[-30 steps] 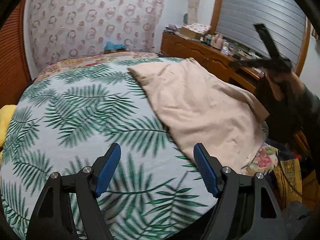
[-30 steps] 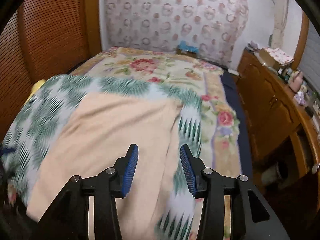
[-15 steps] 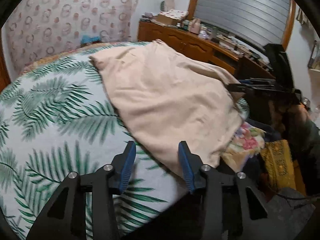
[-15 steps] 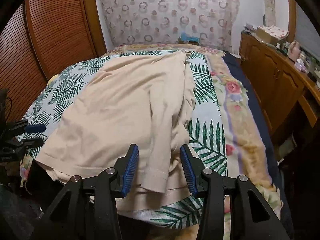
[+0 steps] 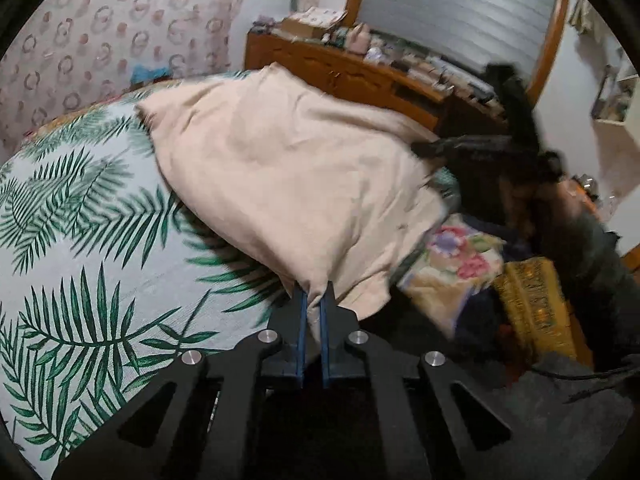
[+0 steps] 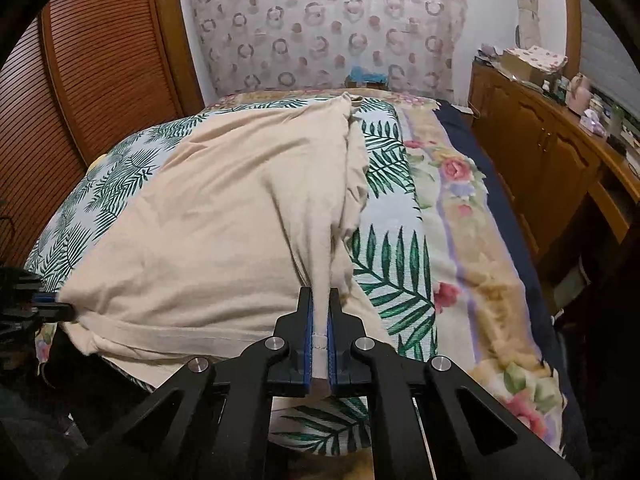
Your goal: Fold small clothes
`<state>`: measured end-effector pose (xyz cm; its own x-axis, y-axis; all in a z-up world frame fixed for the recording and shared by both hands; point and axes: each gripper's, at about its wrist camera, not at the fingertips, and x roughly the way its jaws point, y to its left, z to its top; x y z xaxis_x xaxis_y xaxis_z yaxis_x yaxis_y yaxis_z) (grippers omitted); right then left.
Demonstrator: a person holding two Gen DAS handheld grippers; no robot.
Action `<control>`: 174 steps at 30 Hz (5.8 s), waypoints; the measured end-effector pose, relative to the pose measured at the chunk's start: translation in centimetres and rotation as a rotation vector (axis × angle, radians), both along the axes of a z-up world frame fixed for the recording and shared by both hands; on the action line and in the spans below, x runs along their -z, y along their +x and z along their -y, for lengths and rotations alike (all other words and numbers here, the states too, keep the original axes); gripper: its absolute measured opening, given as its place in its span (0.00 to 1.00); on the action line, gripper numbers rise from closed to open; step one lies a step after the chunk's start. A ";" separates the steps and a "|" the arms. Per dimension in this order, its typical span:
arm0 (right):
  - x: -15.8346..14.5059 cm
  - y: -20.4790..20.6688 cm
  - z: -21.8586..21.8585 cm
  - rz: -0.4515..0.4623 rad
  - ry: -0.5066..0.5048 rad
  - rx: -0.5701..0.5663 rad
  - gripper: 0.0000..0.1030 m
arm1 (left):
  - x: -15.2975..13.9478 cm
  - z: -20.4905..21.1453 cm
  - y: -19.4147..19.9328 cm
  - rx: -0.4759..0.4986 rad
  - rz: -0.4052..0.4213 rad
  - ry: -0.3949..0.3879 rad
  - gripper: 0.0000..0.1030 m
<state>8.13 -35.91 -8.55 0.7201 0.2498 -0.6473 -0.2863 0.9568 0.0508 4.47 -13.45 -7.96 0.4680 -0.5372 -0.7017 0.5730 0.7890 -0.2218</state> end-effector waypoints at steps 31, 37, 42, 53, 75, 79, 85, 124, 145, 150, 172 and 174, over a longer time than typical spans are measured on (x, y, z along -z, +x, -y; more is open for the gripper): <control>0.7 -0.4 -0.4 -0.034 -0.027 -0.032 0.11 | -1.1 -0.7 -0.7 0.002 0.020 -0.041 0.05; -2.4 -3.7 1.7 0.073 0.094 -0.018 0.09 | -4.3 -2.1 -2.0 -0.004 0.131 -0.090 0.05; -4.7 -6.4 2.6 0.137 0.137 -0.025 0.09 | -6.4 -3.5 -2.4 -0.021 0.131 -0.155 0.05; -7.1 -8.1 2.0 0.222 0.131 -0.074 0.09 | -9.4 -4.4 -0.1 -0.044 0.201 -0.142 0.05; -3.9 18.8 -3.6 0.079 -0.016 -0.032 0.10 | -4.4 -5.3 26.6 -0.273 0.120 0.006 0.05; -3.6 20.5 -4.1 0.084 -0.018 -0.022 0.27 | -3.6 -5.5 26.1 -0.257 0.118 0.018 0.36; -5.2 18.1 -2.5 0.141 0.020 -0.013 0.47 | -2.3 -6.0 24.1 -0.215 0.083 0.020 0.67; -1.8 26.8 -2.5 -0.036 0.071 -0.041 0.51 | 0.6 -4.8 28.2 -0.302 -0.018 0.099 0.67; -1.2 24.4 -2.9 -0.161 0.081 -0.137 0.26 | 1.6 -3.0 28.6 -0.202 -0.131 0.010 0.11; -1.9 23.0 -4.2 -0.107 0.038 -0.175 0.14 | -0.6 -2.8 26.7 -0.170 -0.081 -0.050 0.09; -13.2 22.1 -23.4 0.221 0.011 -0.548 0.13 | -10.6 -23.4 13.0 -0.515 0.231 -0.211 0.09; -13.0 24.1 -26.5 0.213 -0.002 -0.594 0.13 | -9.5 -25.5 12.8 -0.566 0.221 -0.200 0.09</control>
<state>32.21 -9.38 4.50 0.5725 0.6454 -0.5056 -0.7721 0.6318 -0.0678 17.29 12.03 1.54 0.8402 -0.2744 -0.4677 0.1284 0.9386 -0.3201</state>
